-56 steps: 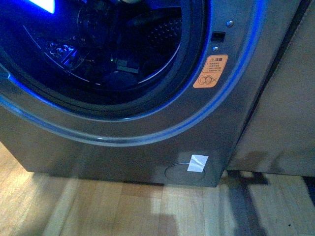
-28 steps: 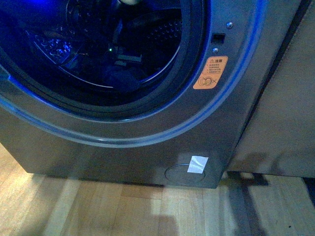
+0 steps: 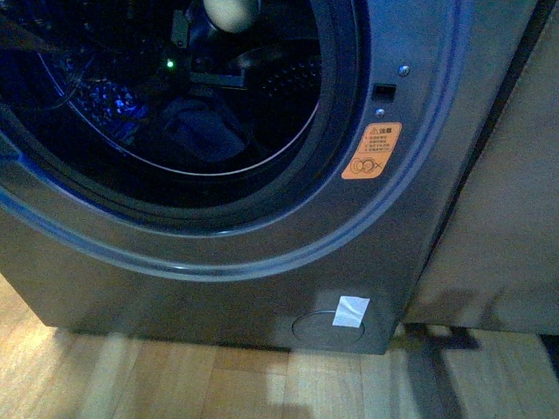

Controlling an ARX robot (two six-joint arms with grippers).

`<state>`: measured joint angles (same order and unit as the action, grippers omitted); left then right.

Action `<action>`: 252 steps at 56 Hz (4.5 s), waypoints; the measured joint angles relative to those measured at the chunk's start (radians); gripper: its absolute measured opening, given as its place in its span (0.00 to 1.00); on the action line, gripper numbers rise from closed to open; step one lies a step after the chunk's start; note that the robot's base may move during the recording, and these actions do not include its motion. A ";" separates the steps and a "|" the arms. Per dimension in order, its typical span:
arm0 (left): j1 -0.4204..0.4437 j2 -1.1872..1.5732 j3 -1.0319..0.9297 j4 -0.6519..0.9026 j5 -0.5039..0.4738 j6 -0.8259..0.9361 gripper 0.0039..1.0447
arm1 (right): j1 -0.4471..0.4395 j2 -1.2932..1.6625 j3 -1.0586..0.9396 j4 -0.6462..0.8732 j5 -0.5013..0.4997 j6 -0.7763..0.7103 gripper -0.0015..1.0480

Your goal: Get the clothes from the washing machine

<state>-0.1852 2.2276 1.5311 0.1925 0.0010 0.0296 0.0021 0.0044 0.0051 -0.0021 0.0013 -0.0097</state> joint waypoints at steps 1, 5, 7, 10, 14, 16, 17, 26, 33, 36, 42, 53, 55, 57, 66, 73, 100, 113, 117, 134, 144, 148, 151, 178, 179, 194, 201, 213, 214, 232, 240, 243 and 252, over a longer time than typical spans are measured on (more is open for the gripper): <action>0.000 -0.019 -0.026 0.011 0.006 0.000 0.05 | 0.000 0.000 0.000 0.000 0.000 0.000 0.93; 0.000 -0.089 -0.121 0.050 0.026 0.004 0.05 | 0.000 0.000 0.000 0.000 0.000 0.000 0.93; 0.000 -0.117 -0.162 0.068 0.040 0.004 0.05 | 0.000 0.000 0.000 0.000 0.000 0.000 0.93; 0.000 -0.166 -0.231 0.092 0.056 0.005 0.05 | 0.000 0.000 0.000 0.000 0.000 0.000 0.93; 0.002 -0.224 -0.312 0.121 0.079 0.007 0.05 | 0.000 0.000 0.000 0.000 0.000 0.000 0.93; 0.003 -0.251 -0.352 0.137 0.090 0.007 0.05 | 0.000 0.000 0.000 0.000 0.000 0.000 0.93; 0.003 -0.261 -0.365 0.141 0.092 0.008 0.05 | 0.000 0.000 0.000 0.000 0.000 0.000 0.93; 0.016 -0.428 -0.556 0.193 0.147 0.020 0.05 | 0.000 0.000 0.000 0.000 0.000 0.000 0.93; 0.026 -0.551 -0.644 0.212 0.184 0.027 0.05 | 0.000 0.000 0.000 0.000 0.000 0.000 0.93; 0.029 -0.603 -0.665 0.217 0.195 0.035 0.05 | 0.000 0.000 0.000 0.000 0.000 0.000 0.93; 0.029 -0.694 -0.679 0.214 0.222 0.043 0.05 | 0.000 0.000 0.000 0.000 0.000 0.000 0.93; -0.009 -0.866 -0.635 0.161 0.267 0.080 0.05 | 0.000 0.000 0.000 0.000 0.000 0.000 0.93; -0.020 -0.884 -0.614 0.154 0.270 0.095 0.05 | 0.000 0.000 0.000 0.000 0.000 0.000 0.93; -0.030 -0.897 -0.589 0.144 0.274 0.101 0.05 | 0.000 0.000 0.000 0.000 0.000 0.000 0.93; -0.065 -0.913 -0.474 0.102 0.281 0.126 0.05 | 0.000 0.000 0.000 0.000 0.000 0.000 0.93; -0.095 -0.913 -0.389 0.072 0.285 0.134 0.05 | 0.000 0.000 0.000 0.000 0.000 0.000 0.93; -0.304 -0.781 0.093 -0.156 0.242 0.162 0.05 | 0.000 0.000 0.000 0.000 0.000 0.000 0.93; -0.433 -0.653 0.415 -0.325 0.217 0.204 0.05 | 0.000 0.000 0.000 0.000 0.000 0.000 0.93; -0.459 -0.610 0.523 -0.387 0.218 0.205 0.05 | 0.000 0.000 0.000 0.000 0.000 0.000 0.93; -0.483 -0.423 0.960 -0.671 0.234 0.184 0.05 | 0.000 0.000 0.000 0.000 0.000 0.000 0.93; -0.483 -0.303 1.160 -0.834 0.234 0.175 0.05 | 0.000 0.000 0.000 0.000 0.000 0.000 0.93; -0.483 -0.267 1.217 -0.876 0.234 0.175 0.05 | 0.000 0.000 0.000 0.000 0.000 0.000 0.93; -0.483 -0.251 1.231 -0.891 0.234 0.175 0.05 | 0.000 0.000 0.000 0.000 0.000 0.000 0.93; -0.483 -0.190 1.338 -0.958 0.234 0.172 0.05 | -0.150 0.126 0.000 0.439 -0.578 0.389 0.93; -0.483 -0.189 1.338 -0.961 0.234 0.172 0.05 | -0.151 0.136 0.003 0.463 -0.611 0.421 0.93; -0.483 -0.187 1.351 -0.966 0.234 0.172 0.05 | -0.022 0.424 0.160 0.716 -0.575 0.488 0.93; -0.483 -0.187 1.351 -0.966 0.234 0.172 0.05 | -0.026 0.729 0.195 0.928 -0.565 0.447 0.93; -0.483 -0.187 1.351 -0.966 0.234 0.172 0.05 | -0.061 0.973 0.239 1.100 -0.634 0.428 0.93; -0.483 -0.187 1.351 -0.966 0.234 0.172 0.05 | -0.059 0.983 0.241 1.109 -0.645 0.430 0.93; -0.483 -0.187 1.351 -0.966 0.234 0.172 0.05 | 0.086 1.102 0.308 1.173 -0.651 0.434 0.93; -0.483 -0.187 1.351 -0.966 0.234 0.172 0.05 | 0.148 1.114 0.332 1.163 -0.606 0.425 0.93; -0.483 -0.187 1.351 -0.966 0.234 0.172 0.05 | 0.165 1.119 0.338 1.162 -0.591 0.424 0.93; -0.483 -0.187 1.351 -0.966 0.234 0.172 0.05 | 0.214 1.159 0.361 1.132 -0.512 0.383 0.93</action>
<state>-0.6678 2.0403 2.8822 -0.7734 0.2348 0.2020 0.2165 1.1637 0.3664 1.1301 -0.5110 0.3729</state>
